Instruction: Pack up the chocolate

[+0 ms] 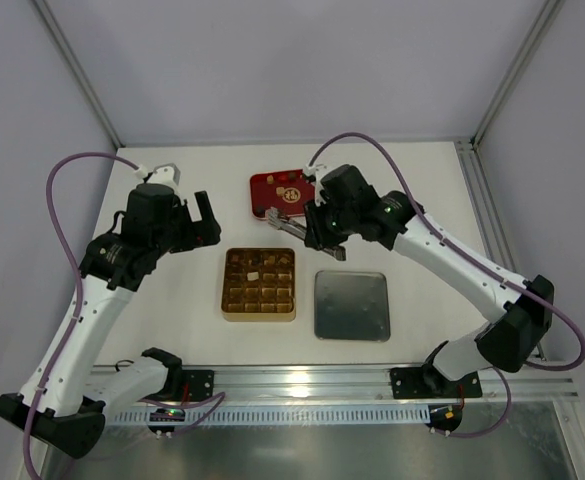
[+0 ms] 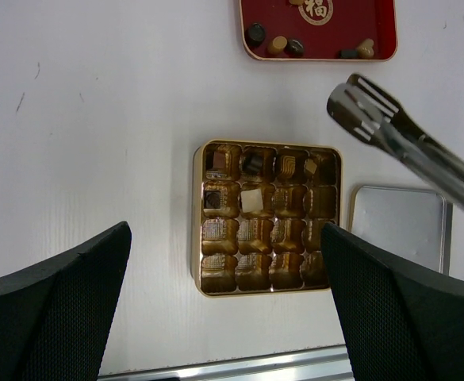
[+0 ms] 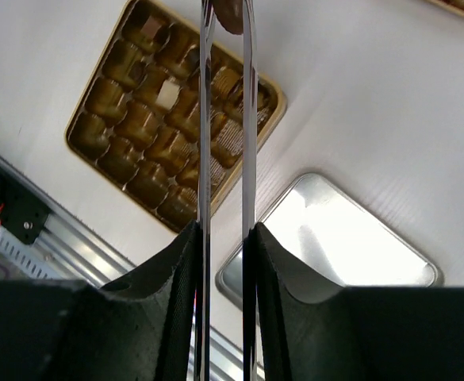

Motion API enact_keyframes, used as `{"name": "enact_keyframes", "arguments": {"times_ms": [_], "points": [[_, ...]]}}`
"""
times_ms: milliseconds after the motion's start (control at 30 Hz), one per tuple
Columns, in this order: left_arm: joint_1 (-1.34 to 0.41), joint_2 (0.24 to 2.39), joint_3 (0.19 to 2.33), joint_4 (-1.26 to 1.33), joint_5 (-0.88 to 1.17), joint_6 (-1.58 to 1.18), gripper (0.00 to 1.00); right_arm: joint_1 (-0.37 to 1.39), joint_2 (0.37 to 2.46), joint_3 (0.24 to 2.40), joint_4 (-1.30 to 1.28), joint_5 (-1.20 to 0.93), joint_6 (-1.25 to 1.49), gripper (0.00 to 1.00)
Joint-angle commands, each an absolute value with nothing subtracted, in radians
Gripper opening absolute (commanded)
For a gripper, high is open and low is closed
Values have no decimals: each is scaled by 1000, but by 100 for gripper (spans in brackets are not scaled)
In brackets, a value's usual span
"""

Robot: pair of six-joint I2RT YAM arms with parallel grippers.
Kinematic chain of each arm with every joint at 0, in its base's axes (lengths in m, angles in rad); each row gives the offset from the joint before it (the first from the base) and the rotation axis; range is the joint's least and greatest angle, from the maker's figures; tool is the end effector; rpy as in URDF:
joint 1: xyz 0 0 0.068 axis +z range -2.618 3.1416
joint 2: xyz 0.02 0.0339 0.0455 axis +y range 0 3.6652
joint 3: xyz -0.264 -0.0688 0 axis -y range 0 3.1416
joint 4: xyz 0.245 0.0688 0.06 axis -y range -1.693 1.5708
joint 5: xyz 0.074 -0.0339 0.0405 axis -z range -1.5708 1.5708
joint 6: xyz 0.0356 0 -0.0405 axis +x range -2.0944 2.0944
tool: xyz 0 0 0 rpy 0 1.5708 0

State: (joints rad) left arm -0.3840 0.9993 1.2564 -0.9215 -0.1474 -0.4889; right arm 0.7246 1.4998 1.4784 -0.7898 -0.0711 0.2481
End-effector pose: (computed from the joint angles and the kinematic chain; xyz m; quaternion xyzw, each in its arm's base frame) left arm 0.1734 -0.0644 0.3885 -0.0792 0.8937 -0.1246 0.4237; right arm 0.2401 0.2159 0.3522 -0.2319 0.8988 0.2024 0.3121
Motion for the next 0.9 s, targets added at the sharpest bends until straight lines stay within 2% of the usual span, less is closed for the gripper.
{"name": "enact_keyframes", "arguments": {"times_ms": [0,333,667,867], "points": [[-385,997,1261,-876,-137,-486,100,805,1430,1398,-732,-35,301,33],[-385,1002,1261,-877,-138,-479,100,951,1367,1246,-713,27,379,33],[-385,1000,1259,-882,-141,-479,100,977,1378,1230,-706,31,380,33],[-385,999,1256,-884,-141,-482,100,982,1377,1230,-703,26,382,37]]}}
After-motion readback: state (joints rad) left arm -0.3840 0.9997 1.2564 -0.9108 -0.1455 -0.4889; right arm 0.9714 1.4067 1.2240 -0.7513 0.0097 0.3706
